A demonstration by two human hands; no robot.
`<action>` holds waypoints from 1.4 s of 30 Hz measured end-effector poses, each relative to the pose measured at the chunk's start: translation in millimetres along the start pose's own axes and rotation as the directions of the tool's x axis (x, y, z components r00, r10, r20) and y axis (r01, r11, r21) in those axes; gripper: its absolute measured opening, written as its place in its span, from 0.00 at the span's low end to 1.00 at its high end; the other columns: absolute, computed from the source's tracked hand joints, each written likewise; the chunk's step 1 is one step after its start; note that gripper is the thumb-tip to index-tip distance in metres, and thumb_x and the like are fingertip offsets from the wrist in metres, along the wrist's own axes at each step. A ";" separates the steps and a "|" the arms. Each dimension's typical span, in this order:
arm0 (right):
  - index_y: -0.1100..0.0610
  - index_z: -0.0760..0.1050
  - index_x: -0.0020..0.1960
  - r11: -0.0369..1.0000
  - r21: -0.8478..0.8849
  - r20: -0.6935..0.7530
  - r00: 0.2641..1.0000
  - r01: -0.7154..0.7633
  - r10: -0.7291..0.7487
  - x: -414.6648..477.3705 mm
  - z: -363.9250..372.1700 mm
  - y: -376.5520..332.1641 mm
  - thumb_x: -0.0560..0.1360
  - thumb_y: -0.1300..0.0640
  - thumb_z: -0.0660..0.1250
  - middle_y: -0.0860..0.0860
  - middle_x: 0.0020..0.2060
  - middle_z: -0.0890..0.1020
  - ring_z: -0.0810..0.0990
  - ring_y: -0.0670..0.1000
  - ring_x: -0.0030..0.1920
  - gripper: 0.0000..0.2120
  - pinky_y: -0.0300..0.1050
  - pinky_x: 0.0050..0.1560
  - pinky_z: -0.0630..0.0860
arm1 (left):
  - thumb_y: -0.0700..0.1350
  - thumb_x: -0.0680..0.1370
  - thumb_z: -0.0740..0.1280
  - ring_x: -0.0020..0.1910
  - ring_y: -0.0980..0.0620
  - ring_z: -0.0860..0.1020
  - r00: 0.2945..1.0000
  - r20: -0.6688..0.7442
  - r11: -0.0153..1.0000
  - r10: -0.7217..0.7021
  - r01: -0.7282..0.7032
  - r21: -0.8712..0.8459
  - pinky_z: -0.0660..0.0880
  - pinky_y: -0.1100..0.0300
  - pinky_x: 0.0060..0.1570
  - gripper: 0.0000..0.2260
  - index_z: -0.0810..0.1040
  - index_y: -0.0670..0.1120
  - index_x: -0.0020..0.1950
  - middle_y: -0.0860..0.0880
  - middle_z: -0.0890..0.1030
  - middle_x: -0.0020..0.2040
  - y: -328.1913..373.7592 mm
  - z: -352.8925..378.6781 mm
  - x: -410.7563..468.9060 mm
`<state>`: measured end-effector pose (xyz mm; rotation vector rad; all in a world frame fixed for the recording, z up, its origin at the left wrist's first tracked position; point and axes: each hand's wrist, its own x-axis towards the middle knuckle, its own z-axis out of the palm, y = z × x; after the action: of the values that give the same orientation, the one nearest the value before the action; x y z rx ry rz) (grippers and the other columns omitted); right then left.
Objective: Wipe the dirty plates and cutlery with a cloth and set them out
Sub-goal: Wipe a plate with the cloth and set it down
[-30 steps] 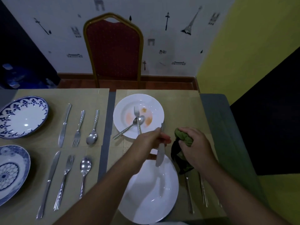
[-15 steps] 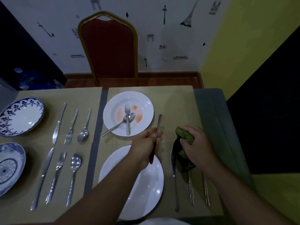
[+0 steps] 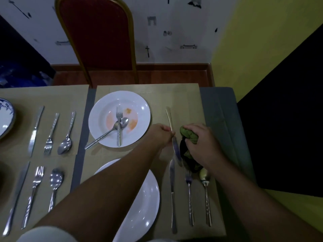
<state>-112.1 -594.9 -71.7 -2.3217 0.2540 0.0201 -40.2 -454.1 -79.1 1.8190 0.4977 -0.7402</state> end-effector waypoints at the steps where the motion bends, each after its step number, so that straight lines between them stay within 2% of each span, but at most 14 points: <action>1: 0.51 0.78 0.61 1.000 -0.001 0.007 1.000 -0.009 0.009 3.7 0.7 1.1 0.70 0.64 0.70 0.45 0.57 0.77 0.72 0.48 0.61 0.21 0.43 0.64 0.69 | 0.40 0.77 0.72 0.33 0.51 0.80 1.000 -0.007 1.000 -0.002 0.002 0.022 0.81 0.61 0.33 0.04 0.81 0.40 0.49 0.42 0.82 0.41 -0.1 1.5 7.4; 5: 0.52 0.79 0.61 1.000 0.008 0.014 1.000 0.000 0.000 17.2 3.0 3.3 0.70 0.65 0.70 0.44 0.56 0.76 0.72 0.48 0.60 0.21 0.39 0.62 0.67 | 0.45 0.74 0.75 0.41 0.49 0.83 0.994 -0.048 0.973 0.095 -0.082 0.216 0.83 0.52 0.47 0.05 0.83 0.46 0.47 0.45 0.84 0.43 -5.7 3.2 31.7; 8: 0.51 0.79 0.61 1.000 0.013 0.007 1.000 -0.010 0.010 23.9 1.8 5.6 0.71 0.65 0.70 0.45 0.56 0.77 0.72 0.47 0.60 0.21 0.37 0.62 0.65 | 0.46 0.72 0.75 0.44 0.49 0.83 0.977 -0.063 0.927 0.203 -0.171 0.334 0.82 0.50 0.50 0.06 0.81 0.48 0.46 0.49 0.84 0.43 -10.5 4.3 37.2; 12: 0.52 0.79 0.61 1.000 0.015 -0.002 1.000 -0.026 0.026 28.2 2.5 10.1 0.70 0.65 0.70 0.46 0.57 0.77 0.72 0.47 0.60 0.21 0.36 0.61 0.65 | 0.46 0.75 0.72 0.47 0.50 0.78 0.870 -0.030 0.731 0.492 -0.394 0.557 0.75 0.58 0.49 0.13 0.78 0.45 0.59 0.49 0.80 0.49 -16.9 0.6 24.3; 14: 0.52 0.79 0.62 1.000 -0.005 0.003 1.000 -0.031 0.031 28.9 2.8 11.1 0.71 0.65 0.70 0.46 0.58 0.78 0.71 0.47 0.60 0.21 0.36 0.61 0.64 | 0.48 0.78 0.69 0.58 0.48 0.76 0.785 0.094 0.555 0.613 -0.512 0.656 0.71 0.57 0.58 0.18 0.76 0.44 0.66 0.47 0.79 0.60 -29.8 -1.8 17.1; 17: 0.51 0.78 0.63 0.999 -0.028 0.015 0.999 -0.032 0.033 28.2 3.2 12.1 0.71 0.64 0.70 0.46 0.59 0.77 0.70 0.46 0.61 0.21 0.37 0.60 0.64 | 0.52 0.81 0.63 0.77 0.46 0.62 0.743 0.298 0.372 0.599 -0.588 0.718 0.56 0.59 0.73 0.27 0.63 0.45 0.79 0.47 0.65 0.78 -54.4 -3.2 10.3; 20: 0.50 0.76 0.65 0.997 -0.045 0.037 0.998 -0.056 0.058 24.5 3.9 11.7 0.73 0.63 0.70 0.45 0.61 0.76 0.67 0.43 0.61 0.22 0.37 0.60 0.63 | 0.49 0.83 0.61 0.81 0.46 0.49 0.723 0.394 0.252 0.568 -0.608 0.753 0.43 0.60 0.73 0.31 0.52 0.44 0.82 0.47 0.52 0.82 -66.3 -5.0 14.8; 26: 0.50 0.76 0.65 0.996 -0.053 0.028 0.997 -0.071 0.073 17.3 4.9 11.9 0.73 0.64 0.70 0.45 0.61 0.75 0.67 0.43 0.62 0.22 0.40 0.62 0.66 | 0.48 0.83 0.59 0.81 0.46 0.48 0.735 0.409 0.250 0.541 -0.605 0.756 0.46 0.54 0.79 0.30 0.50 0.43 0.82 0.46 0.50 0.82 -68.2 -8.6 19.1; 29: 0.50 0.76 0.65 0.997 -0.060 0.014 0.998 -0.056 0.057 14.4 4.8 10.5 0.72 0.63 0.70 0.45 0.60 0.76 0.68 0.45 0.62 0.22 0.39 0.62 0.65 | 0.49 0.84 0.57 0.81 0.45 0.49 0.734 0.406 0.264 0.545 -0.610 0.747 0.45 0.55 0.77 0.29 0.52 0.42 0.81 0.45 0.52 0.82 -67.0 -12.4 9.5; 33: 0.51 0.77 0.64 0.997 -0.077 -0.009 1.000 0.008 -0.009 10.5 6.5 5.0 0.72 0.64 0.70 0.46 0.59 0.77 0.69 0.46 0.61 0.22 0.40 0.63 0.66 | 0.49 0.79 0.56 0.72 0.39 0.71 0.617 0.372 0.104 0.694 -0.597 0.795 0.59 0.48 0.71 0.26 0.71 0.36 0.72 0.38 0.73 0.72 -63.9 -23.4 -16.2; 34: 0.51 0.77 0.63 0.996 -0.082 -0.010 1.000 0.024 -0.025 9.5 7.7 2.6 0.71 0.64 0.70 0.46 0.59 0.77 0.70 0.48 0.62 0.22 0.41 0.63 0.67 | 0.49 0.78 0.57 0.70 0.39 0.73 0.590 0.355 0.085 0.725 -0.589 0.804 0.61 0.47 0.70 0.25 0.73 0.35 0.71 0.38 0.74 0.71 -67.2 -26.7 -20.1; 37: 0.52 0.78 0.62 0.993 -0.091 -0.007 0.997 0.080 -0.081 7.9 12.9 -9.7 0.70 0.65 0.69 0.47 0.59 0.78 0.72 0.52 0.61 0.22 0.45 0.64 0.69 | 0.46 0.79 0.64 0.75 0.39 0.67 0.590 0.294 0.147 0.752 -0.586 0.797 0.58 0.47 0.74 0.27 0.67 0.37 0.75 0.39 0.69 0.75 -79.3 -40.9 -33.4; 40: 0.53 0.78 0.62 0.986 -0.087 0.028 0.990 0.144 -0.142 5.4 22.6 -24.8 0.69 0.66 0.69 0.49 0.59 0.79 0.74 0.54 0.61 0.22 0.47 0.64 0.70 | 0.48 0.80 0.63 0.78 0.40 0.60 0.641 0.215 0.230 0.736 -0.536 0.812 0.54 0.49 0.75 0.27 0.64 0.40 0.78 0.42 0.64 0.78 -89.3 -65.0 -45.2; 42: 0.54 0.77 0.64 0.986 -0.060 0.063 0.986 0.156 -0.153 3.5 30.9 -37.2 0.71 0.66 0.69 0.50 0.60 0.78 0.74 0.53 0.62 0.23 0.51 0.65 0.71 | 0.49 0.81 0.64 0.78 0.40 0.60 0.672 0.146 0.297 0.726 -0.498 0.815 0.53 0.50 0.74 0.27 0.64 0.39 0.77 0.42 0.64 0.78 -94.2 -84.7 -49.0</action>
<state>-99.7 -548.3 -66.8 -2.3947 0.0440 0.0182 -115.1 -341.0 -88.0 2.7382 -0.5690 -0.1152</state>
